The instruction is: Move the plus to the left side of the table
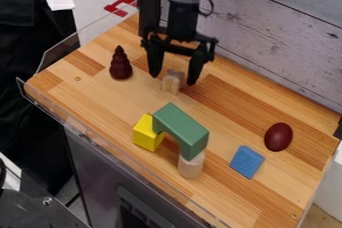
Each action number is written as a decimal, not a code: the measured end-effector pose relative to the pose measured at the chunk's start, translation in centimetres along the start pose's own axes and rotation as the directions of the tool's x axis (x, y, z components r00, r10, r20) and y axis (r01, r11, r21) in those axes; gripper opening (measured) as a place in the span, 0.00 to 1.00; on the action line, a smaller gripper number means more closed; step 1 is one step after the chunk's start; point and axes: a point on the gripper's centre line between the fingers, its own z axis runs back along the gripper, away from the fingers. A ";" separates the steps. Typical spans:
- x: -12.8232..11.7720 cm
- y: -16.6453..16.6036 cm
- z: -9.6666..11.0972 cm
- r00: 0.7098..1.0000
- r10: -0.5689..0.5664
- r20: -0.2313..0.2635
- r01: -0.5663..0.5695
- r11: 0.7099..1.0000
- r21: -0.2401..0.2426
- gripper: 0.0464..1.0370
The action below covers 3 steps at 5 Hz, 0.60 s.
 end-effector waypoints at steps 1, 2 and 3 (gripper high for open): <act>-1.6 -0.4 3.9 0.996 -0.013 0.085 0.012 1.000 0.010 0.96; -4.2 -2.3 6.9 0.988 -0.086 0.129 0.081 0.996 0.047 0.96; -6.1 -3.9 6.9 0.985 -0.145 0.093 0.134 0.985 0.110 0.96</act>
